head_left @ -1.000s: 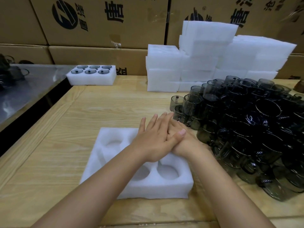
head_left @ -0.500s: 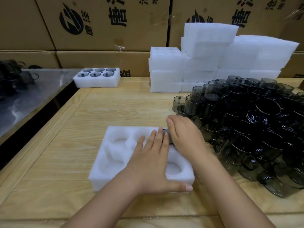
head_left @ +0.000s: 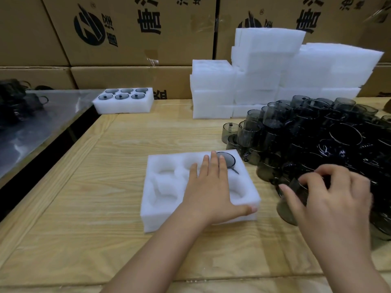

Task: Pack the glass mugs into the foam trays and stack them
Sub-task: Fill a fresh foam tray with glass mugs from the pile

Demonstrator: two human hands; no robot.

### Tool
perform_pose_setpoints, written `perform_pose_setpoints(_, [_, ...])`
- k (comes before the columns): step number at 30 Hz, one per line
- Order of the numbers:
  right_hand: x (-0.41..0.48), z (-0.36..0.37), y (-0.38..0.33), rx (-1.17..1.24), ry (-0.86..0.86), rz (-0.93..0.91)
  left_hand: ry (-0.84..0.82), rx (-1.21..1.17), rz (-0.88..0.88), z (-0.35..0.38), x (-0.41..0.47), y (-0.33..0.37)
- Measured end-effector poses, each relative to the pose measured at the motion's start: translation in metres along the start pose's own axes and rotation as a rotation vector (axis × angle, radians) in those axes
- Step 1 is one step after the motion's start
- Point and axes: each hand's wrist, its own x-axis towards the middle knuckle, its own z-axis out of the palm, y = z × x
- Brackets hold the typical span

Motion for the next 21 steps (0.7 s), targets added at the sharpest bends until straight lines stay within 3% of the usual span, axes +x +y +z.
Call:
perform_pose_setpoints(5, [-0.001,0.007,0.002,0.048,-0.044,-0.054,-0.034,-0.065,0.031,-0.006,0.008,-0.002])
perform_pose_setpoints(11, [0.014,-0.007,-0.012,0.315,0.001,-0.108,-0.056,-0.676,0.136,-0.052,0.012,-0.030])
perform_pose_setpoints(16, [0.058,-0.003,-0.056,0.652,-0.135,-0.115,-0.105,-0.856,0.290,-0.080,0.016,-0.053])
perform_pose_setpoints(21, [0.094,0.021,-0.100,0.872,-0.356,0.016,0.135,-0.909,0.277,-0.075,0.028,-0.056])
